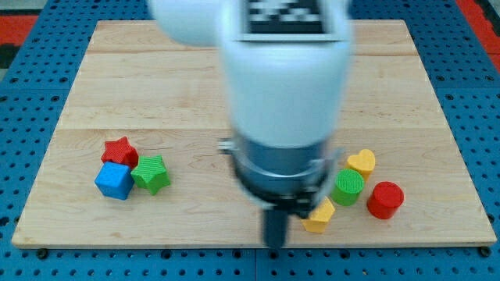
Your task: Move the red circle bottom right to the yellow heart
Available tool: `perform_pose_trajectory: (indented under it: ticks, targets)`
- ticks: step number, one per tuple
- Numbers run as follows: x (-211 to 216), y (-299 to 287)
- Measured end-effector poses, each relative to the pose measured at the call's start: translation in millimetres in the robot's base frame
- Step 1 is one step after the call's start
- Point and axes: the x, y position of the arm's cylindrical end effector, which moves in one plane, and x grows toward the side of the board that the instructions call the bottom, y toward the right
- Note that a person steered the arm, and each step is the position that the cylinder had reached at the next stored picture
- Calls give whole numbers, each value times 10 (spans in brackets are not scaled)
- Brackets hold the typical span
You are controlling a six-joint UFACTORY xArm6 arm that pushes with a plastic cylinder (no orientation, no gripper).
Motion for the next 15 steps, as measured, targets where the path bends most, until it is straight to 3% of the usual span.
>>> perform_pose_trajectory:
  ticks: [2,3,5,7,8,9,11,12,13,14,15]
  targets:
    - [-79,868]
    - [0,1044]
    - [-519,1257]
    - [-401,1536]
    - [-493,1954]
    - [-710,2007]
    - [-686,1593]
    - [-911,1821]
    - [-1653,1509]
    - [-2028,382]
    - [-2171,-1131]
